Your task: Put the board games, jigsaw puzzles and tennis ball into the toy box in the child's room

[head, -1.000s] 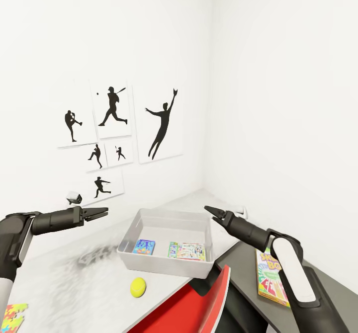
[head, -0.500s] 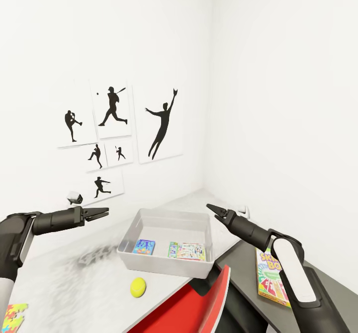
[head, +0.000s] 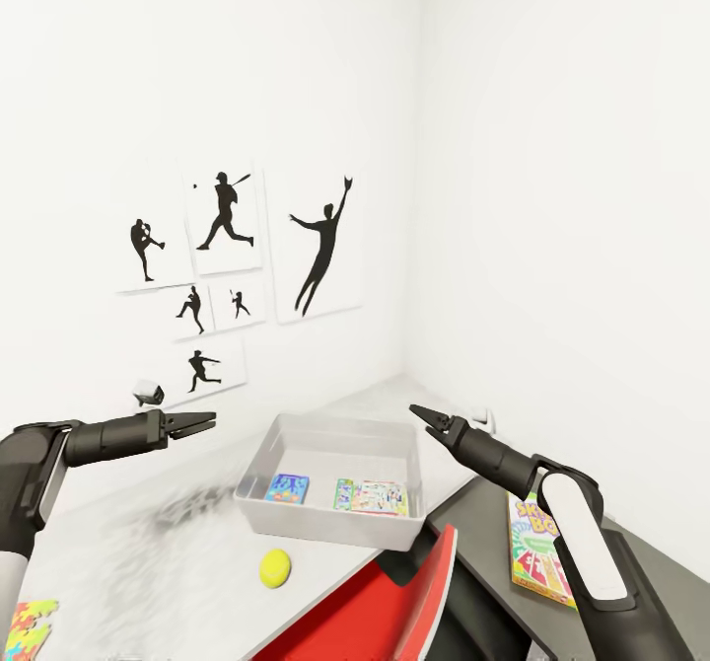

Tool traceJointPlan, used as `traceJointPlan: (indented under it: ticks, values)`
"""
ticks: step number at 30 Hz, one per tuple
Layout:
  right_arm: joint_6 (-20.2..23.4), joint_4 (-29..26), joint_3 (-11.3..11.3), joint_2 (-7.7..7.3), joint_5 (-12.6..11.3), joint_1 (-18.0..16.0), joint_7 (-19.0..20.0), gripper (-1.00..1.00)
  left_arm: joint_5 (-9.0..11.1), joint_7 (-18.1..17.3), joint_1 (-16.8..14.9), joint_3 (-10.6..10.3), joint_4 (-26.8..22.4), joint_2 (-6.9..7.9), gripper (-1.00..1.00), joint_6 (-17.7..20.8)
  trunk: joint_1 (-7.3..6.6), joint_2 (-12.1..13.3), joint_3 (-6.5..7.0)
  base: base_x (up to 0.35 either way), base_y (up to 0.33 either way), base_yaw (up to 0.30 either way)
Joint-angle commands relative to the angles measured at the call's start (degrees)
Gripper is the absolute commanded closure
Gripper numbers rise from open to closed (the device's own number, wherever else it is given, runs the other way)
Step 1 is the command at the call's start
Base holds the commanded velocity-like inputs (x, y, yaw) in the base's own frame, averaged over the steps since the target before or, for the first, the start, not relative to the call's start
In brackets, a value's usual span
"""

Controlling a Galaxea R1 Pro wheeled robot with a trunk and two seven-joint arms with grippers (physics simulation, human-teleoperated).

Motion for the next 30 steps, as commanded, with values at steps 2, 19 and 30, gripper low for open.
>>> traceJointPlan:
  ticks: [2, 19, 30]
  values:
    - [0.27, 0.01, -0.08, 0.02, 0.27, -0.03, 0.35, -1.0, -0.15, -0.24, -0.02, 0.01, 0.0, -0.03, -1.0, 0.6, 0.02, -0.05, -0.03, -0.133, 0.094, 0.0]
    - [0.18, 0.09, 0.03, 0.15, 0.27, -0.02, 0.28, -1.0, -0.15, -0.32, -0.03, 0.09, 0.0, 0.21, -1.0, 0.6, 0.02, -0.05, -0.03, -0.158, 0.104, -0.213]
    - [0.17, 0.18, 0.0, 0.19, 0.27, -0.02, 0.22, -1.0, -0.14, -0.32, 0.0, 0.1, 0.0, 0.26, -1.0, 0.6, 0.02, -0.05, -0.03, -0.139, 0.058, -0.276]
